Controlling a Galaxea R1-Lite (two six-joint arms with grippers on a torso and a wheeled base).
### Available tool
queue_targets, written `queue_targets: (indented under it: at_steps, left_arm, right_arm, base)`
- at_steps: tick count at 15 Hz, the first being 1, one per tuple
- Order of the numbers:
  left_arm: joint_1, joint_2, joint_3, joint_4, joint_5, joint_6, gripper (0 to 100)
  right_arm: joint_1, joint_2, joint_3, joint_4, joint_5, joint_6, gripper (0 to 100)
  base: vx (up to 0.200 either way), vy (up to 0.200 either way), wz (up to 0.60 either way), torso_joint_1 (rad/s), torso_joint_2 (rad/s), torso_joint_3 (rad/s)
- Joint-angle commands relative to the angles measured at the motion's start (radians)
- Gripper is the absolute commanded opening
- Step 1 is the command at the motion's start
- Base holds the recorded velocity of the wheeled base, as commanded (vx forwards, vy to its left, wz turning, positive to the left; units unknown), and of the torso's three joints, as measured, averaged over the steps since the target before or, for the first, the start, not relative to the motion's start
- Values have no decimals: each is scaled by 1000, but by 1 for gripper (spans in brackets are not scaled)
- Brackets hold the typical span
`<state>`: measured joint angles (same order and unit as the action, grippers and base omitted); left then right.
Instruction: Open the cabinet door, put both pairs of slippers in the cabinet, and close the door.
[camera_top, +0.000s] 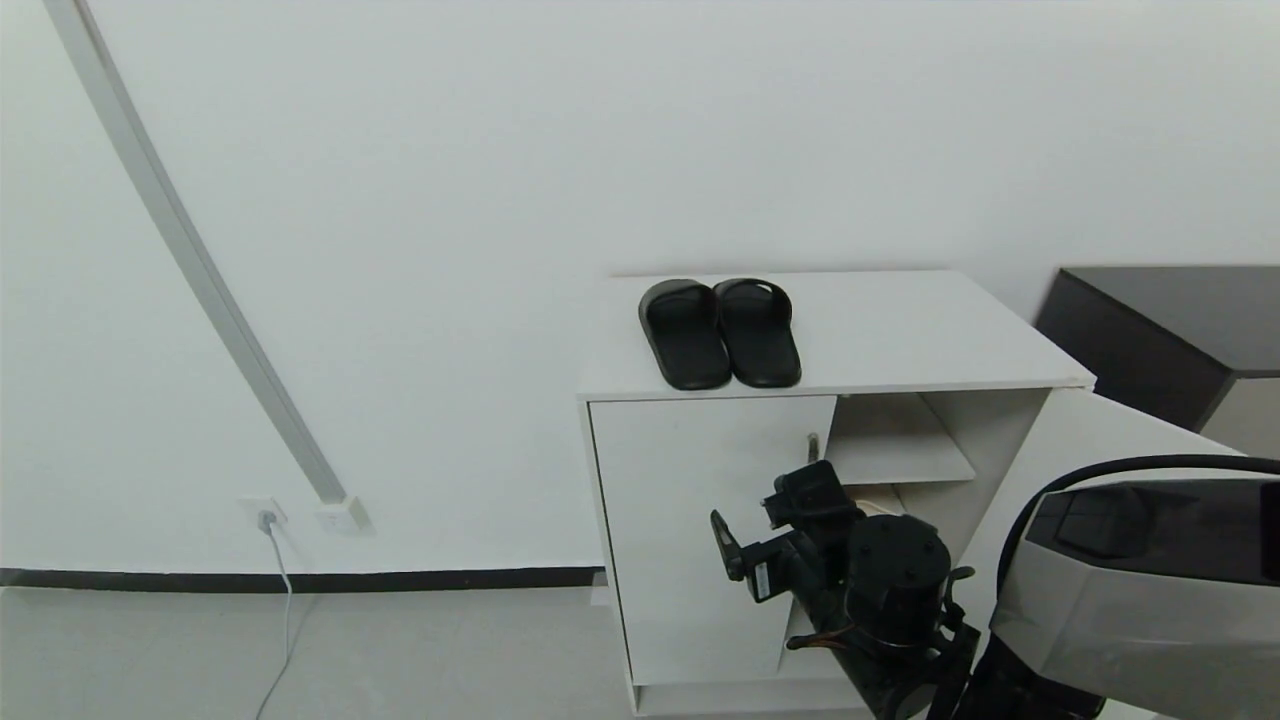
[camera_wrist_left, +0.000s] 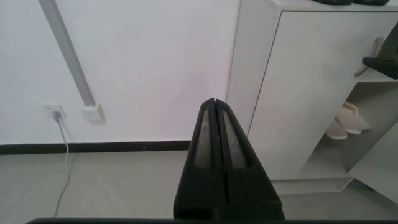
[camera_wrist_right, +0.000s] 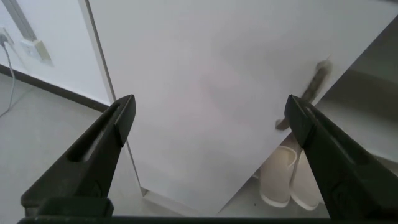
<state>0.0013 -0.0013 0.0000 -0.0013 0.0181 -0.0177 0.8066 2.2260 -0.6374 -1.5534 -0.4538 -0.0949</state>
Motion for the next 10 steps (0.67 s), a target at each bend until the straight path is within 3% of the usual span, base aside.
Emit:
queue_targets:
  at_steps: [1, 6, 10]
  left_arm:
    - [0, 1, 0, 0, 0, -1, 0]
    - [0, 1, 0, 0, 0, -1, 0]
    - [0, 1, 0, 0, 2, -1, 0]
  right_arm:
    - [0, 1, 1, -1, 0, -2, 100]
    - [0, 1, -1, -1, 0, -2, 100]
    - [-3, -2, -18, -7, 1, 0, 100]
  base:
    - [0, 0, 0, 246, -564, -330]
    - [0, 0, 0, 261, -585, -328]
    - [0, 0, 0, 194, -399, -226]
